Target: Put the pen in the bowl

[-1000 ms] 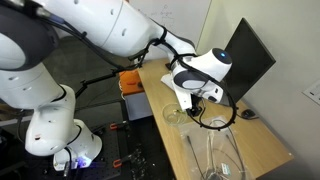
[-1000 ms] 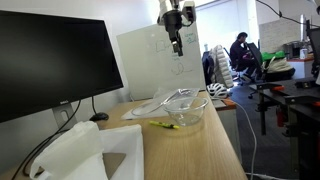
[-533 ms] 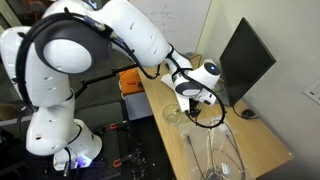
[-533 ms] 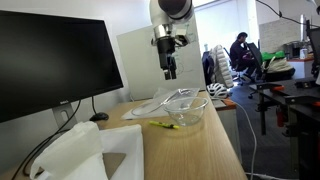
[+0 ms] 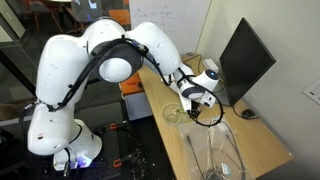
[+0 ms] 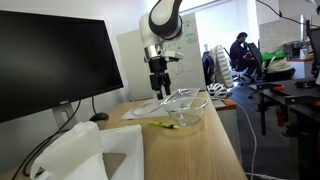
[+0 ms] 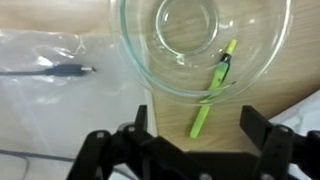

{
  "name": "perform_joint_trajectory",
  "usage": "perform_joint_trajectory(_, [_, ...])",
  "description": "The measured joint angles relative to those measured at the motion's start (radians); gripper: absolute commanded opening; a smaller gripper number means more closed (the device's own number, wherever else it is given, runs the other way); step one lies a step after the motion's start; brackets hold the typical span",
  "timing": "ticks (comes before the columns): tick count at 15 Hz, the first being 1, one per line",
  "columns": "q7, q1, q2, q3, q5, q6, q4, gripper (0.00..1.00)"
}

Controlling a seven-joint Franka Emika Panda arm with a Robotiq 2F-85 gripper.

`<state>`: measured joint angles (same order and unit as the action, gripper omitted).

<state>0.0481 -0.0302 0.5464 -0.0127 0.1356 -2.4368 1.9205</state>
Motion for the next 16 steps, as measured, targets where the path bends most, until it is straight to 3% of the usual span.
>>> perform_joint_trajectory(6, [0.069,-0.025,0.147,0.0,-0.015,0.008,-0.136,0.91])
perform_joint_trajectory(7, [0.076,-0.026,0.169,0.0,-0.015,0.015,-0.159,0.77])
perform_joint_trajectory(10, [0.079,-0.03,0.224,0.0,-0.015,0.042,-0.217,0.51])
perform_joint_trajectory(11, [0.079,-0.032,0.238,0.0,-0.015,0.052,-0.232,0.45])
perform_joint_trajectory(13, [0.079,-0.038,0.261,0.0,-0.016,0.067,-0.258,0.43])
perform_joint_trajectory(14, [0.081,-0.042,0.271,-0.001,-0.017,0.071,-0.269,0.2])
perform_joint_trajectory(16, [0.102,-0.051,0.289,-0.004,-0.023,0.075,-0.288,0.16])
